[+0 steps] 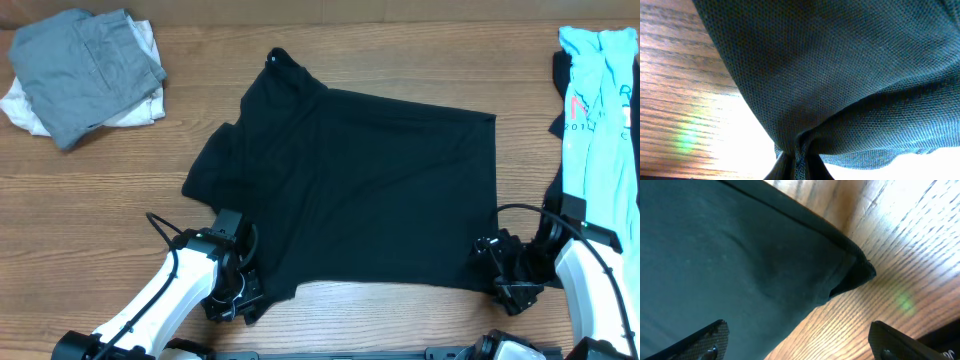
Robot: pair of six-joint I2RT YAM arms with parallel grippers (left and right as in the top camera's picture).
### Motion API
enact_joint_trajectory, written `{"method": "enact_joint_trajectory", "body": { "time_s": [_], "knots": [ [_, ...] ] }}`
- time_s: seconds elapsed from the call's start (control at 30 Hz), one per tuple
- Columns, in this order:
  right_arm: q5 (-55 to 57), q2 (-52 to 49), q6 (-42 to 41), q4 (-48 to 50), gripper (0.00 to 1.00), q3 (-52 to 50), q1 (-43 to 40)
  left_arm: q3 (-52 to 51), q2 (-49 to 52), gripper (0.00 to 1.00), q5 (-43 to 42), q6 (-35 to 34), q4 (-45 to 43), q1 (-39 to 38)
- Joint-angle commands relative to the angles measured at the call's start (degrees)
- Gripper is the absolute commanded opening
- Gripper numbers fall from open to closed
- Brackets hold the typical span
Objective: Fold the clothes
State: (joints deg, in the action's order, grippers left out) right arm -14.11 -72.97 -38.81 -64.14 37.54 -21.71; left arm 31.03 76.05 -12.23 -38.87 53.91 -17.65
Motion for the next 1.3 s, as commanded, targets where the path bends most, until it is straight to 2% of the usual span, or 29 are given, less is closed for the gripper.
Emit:
{"method": "enact_joint_trajectory", "body": {
  "time_s": [0.0, 0.27, 0.57, 0.8, 1.03, 1.1, 1.17, 1.27],
  "knots": [
    [-0.6, 0.2, -0.7, 1.2, 0.93, -1.8, 0.2, -0.5, 0.4, 0.05, 0.2, 0.1, 0.0, -0.4],
    [-0.5, 0.2, -3.3, 5.2, 0.91, -5.1, 0.2, -0.5, 0.4, 0.04, 0.2, 0.1, 0.0, -0.4],
    [-0.6, 0.1, -4.8, 9.6, 0.72, -8.3, 0.2, -0.5, 0.4, 0.04, 0.2, 0.1, 0.0, -0.4],
    [-0.6, -1.1, -6.5, 9.9, 0.7, -8.7, 0.2, -0.5, 0.4, 0.04, 0.2, 0.1, 0.0, -0.4],
    [-1.5, -2.6, -7.8, 12.5, 0.62, -9.9, 0.2, -0.5, 0.4, 0.04, 0.2, 0.1, 0.0, -0.4],
    [-1.5, -2.6, -7.8, 12.5, 0.54, -9.9, 0.2, -0.4, 0.4, 0.04, 0.2, 0.1, -0.2, -0.3],
    [-1.4, -2.6, -7.8, 12.5, 0.39, -9.8, 0.2, -0.4, 0.4, 0.04, 0.0, 0.1, -0.2, -0.3],
    [-1.4, -2.6, -7.8, 12.7, 0.05, -9.8, 0.2, 0.1, 0.4, 0.04, -0.8, 0.1, 0.0, -0.3]
  ]
}}
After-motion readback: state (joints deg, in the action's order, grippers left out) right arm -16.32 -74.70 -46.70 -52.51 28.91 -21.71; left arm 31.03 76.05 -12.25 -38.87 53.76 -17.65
